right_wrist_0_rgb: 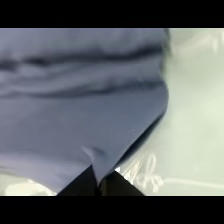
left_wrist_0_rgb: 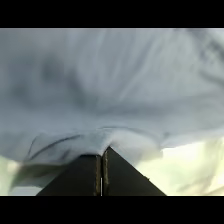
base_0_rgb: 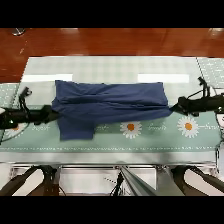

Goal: Fold the shirts.

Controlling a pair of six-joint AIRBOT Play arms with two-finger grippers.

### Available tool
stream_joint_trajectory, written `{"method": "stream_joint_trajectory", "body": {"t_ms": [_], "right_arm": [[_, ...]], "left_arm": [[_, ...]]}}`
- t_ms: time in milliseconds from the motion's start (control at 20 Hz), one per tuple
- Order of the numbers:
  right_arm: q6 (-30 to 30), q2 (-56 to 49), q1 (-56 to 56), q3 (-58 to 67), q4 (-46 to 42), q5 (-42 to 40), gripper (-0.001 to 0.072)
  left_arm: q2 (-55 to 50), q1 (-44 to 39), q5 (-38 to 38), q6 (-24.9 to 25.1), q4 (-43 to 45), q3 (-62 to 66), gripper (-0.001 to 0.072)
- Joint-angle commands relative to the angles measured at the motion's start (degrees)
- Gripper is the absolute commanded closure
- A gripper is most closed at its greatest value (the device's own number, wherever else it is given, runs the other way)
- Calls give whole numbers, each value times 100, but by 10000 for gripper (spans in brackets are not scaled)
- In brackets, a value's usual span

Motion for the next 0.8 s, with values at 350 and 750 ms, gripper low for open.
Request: {"method": "stream_joint_trajectory", "body": {"t_ms": [350,750], "right_arm": [[177,-1687,426,1768,765,-612,684],[240,-2721,426,2446,1005,-761,683]], "left_arm": [[-2765,-691,216,-802,-188,3425,688],[-4354,-826,-94,-1036,-188,5117,688]]}}
